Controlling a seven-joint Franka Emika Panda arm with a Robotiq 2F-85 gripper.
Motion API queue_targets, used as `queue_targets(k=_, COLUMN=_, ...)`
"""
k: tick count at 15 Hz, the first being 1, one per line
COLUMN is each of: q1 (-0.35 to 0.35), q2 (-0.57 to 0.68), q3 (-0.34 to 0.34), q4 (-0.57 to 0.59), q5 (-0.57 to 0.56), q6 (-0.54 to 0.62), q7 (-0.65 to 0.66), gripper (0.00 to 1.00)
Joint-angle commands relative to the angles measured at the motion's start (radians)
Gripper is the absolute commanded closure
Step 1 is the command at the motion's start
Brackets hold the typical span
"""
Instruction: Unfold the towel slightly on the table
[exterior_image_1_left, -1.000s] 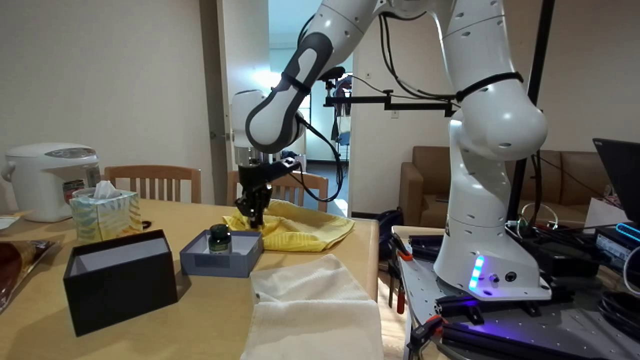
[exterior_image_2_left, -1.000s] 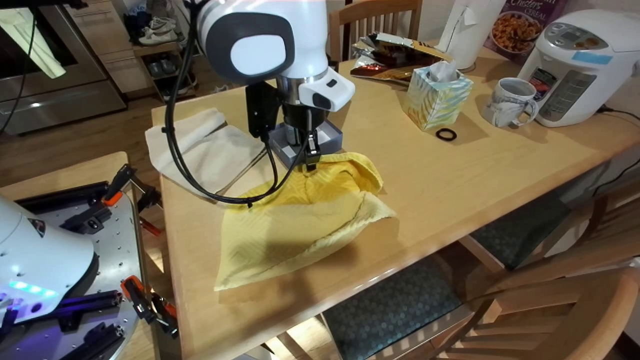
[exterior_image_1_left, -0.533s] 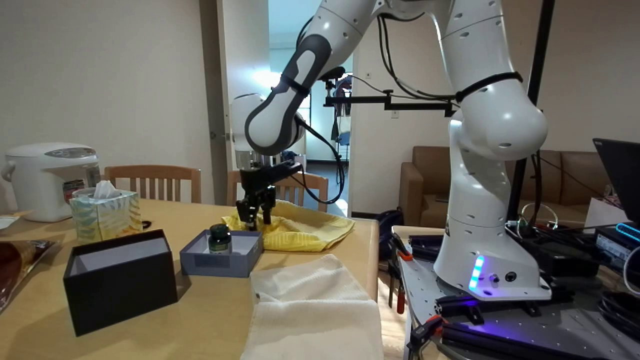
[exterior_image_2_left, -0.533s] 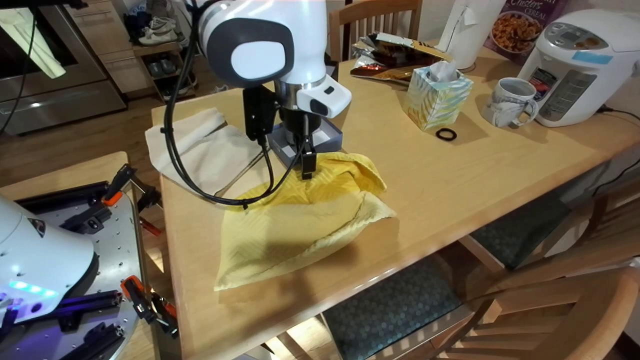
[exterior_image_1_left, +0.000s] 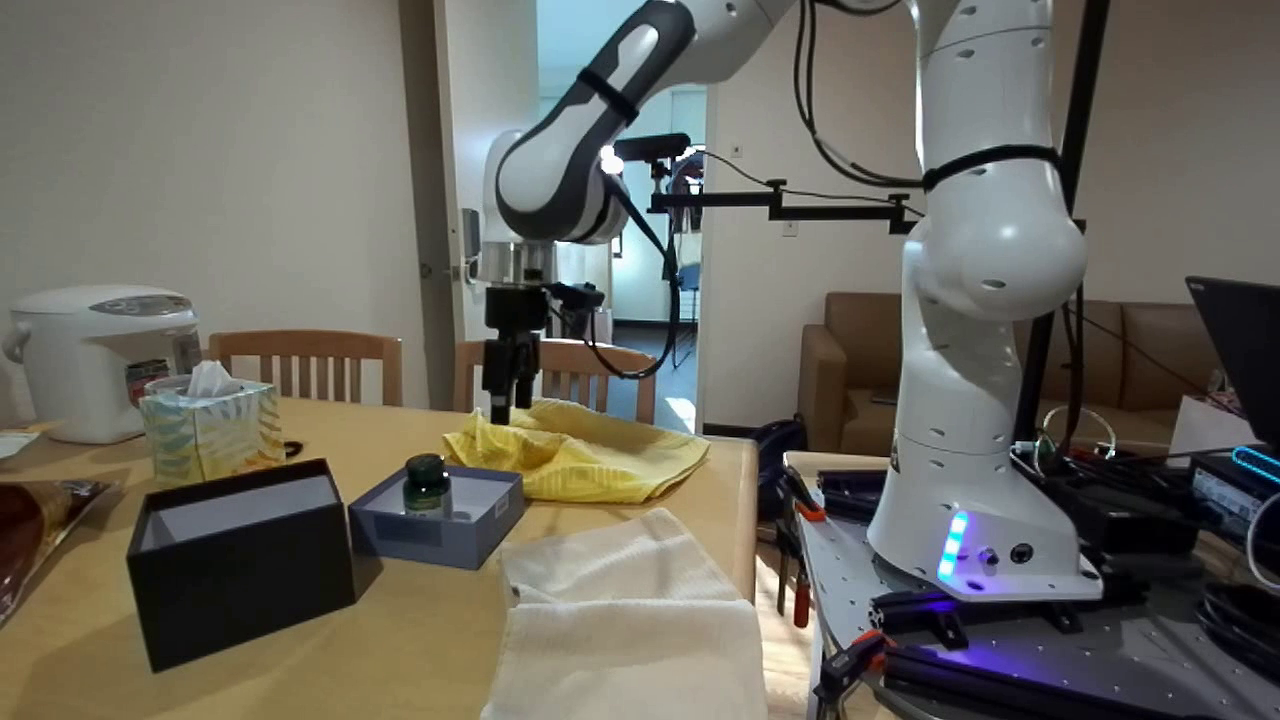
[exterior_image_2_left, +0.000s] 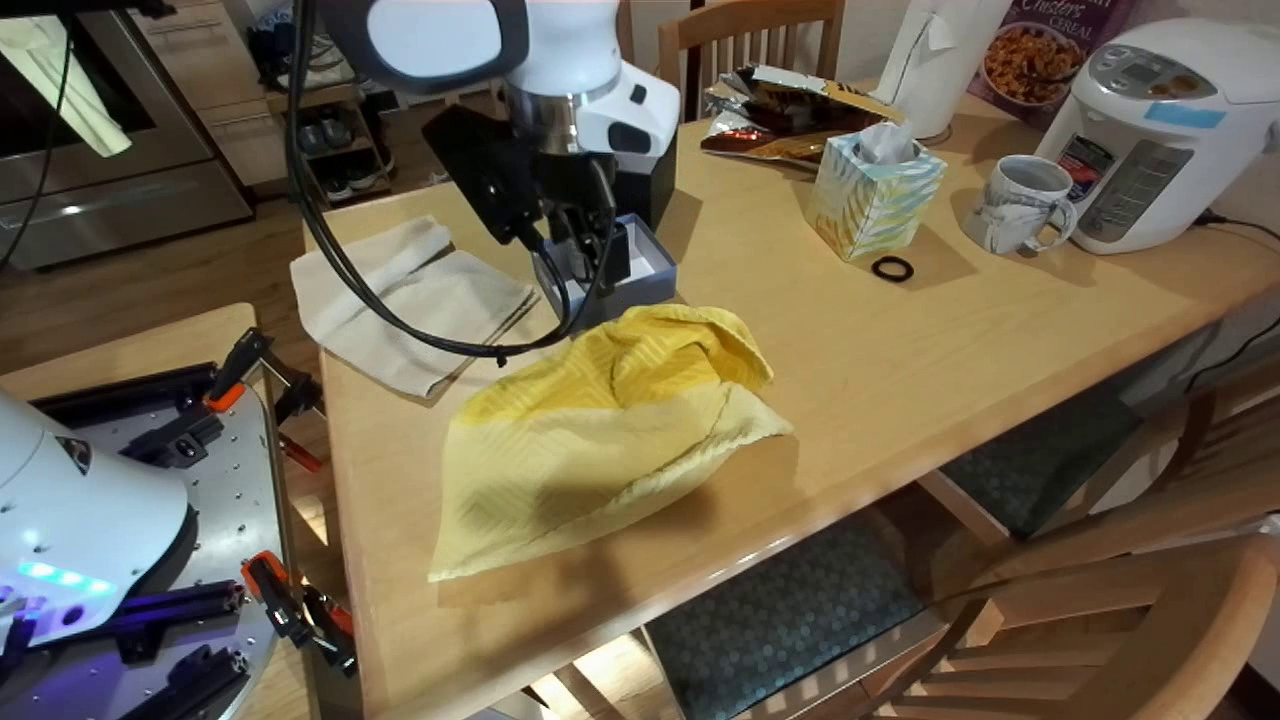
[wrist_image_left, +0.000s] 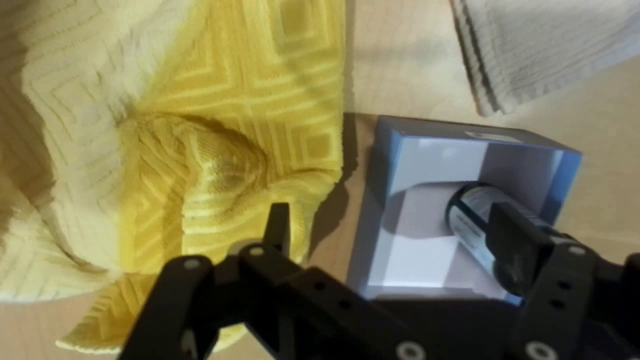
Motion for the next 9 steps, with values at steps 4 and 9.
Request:
queue_targets(k=4, q1=0.01, q2=-0.218, q3=-0.046, q4=-0.049, q5=0.078, q6=-0.328, q7=-0.329, gripper=0.0)
queue_targets(k=9, q1=0.025, q2=-0.222, q3=-0.068, q4=-0.027, q5=0.055, q6=-0.415, q7=-0.332, gripper=0.0)
